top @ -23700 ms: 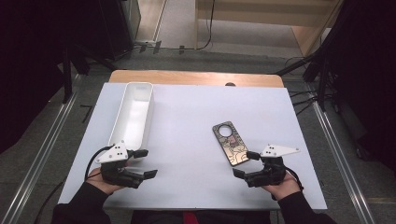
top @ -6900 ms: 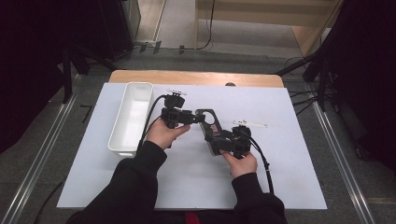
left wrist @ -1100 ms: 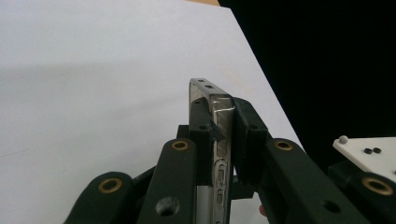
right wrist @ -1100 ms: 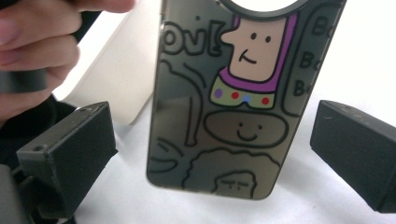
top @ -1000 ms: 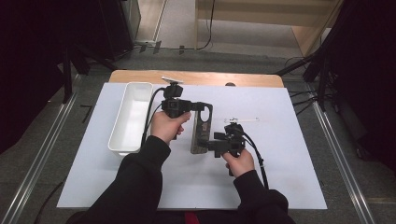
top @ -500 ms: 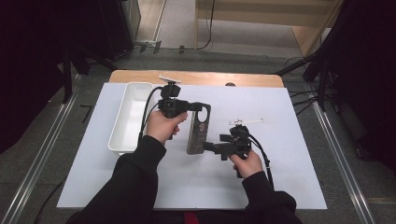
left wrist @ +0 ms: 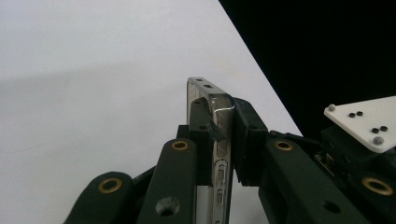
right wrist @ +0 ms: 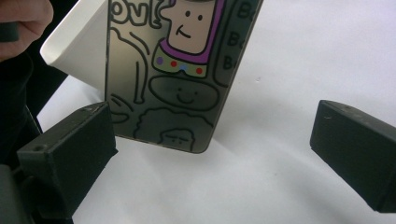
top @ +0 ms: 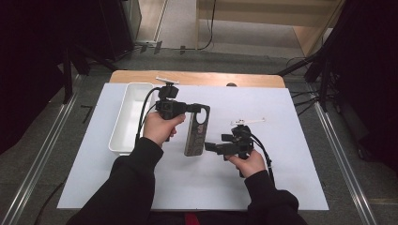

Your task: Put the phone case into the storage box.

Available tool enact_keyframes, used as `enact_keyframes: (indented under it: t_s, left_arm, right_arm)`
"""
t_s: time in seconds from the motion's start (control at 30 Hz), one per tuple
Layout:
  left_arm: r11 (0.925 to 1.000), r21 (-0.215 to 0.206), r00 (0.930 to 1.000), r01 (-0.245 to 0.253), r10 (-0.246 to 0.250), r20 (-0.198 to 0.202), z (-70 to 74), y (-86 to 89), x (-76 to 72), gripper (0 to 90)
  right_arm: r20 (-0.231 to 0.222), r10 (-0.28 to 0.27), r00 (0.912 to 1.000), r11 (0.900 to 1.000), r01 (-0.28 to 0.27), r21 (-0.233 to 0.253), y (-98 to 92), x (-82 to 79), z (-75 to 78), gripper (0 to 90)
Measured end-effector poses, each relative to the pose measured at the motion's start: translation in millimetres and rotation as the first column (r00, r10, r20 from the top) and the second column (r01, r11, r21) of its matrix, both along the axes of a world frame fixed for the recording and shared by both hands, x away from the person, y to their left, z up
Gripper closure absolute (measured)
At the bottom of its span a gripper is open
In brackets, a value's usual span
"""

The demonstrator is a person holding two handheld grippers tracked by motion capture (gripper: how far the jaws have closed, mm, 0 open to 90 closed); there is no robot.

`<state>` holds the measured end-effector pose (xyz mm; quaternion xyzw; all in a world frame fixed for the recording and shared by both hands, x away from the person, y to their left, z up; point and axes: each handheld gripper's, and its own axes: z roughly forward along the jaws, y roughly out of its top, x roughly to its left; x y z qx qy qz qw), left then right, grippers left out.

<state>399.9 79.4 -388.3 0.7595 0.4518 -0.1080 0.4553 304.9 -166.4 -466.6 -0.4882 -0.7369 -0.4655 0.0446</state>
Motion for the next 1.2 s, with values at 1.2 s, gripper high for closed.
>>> enact_keyframes:
  t_s: [1.2]
  left_arm:
    - [0.9928,-0.026,0.9895,0.117,-0.114,0.089,-2.2,10.5,-23.4,79.8]
  right_arm:
    - [0.041,0.056,0.9976,0.998,-0.056,-0.003,-10.1,7.1,7.3,0.0]
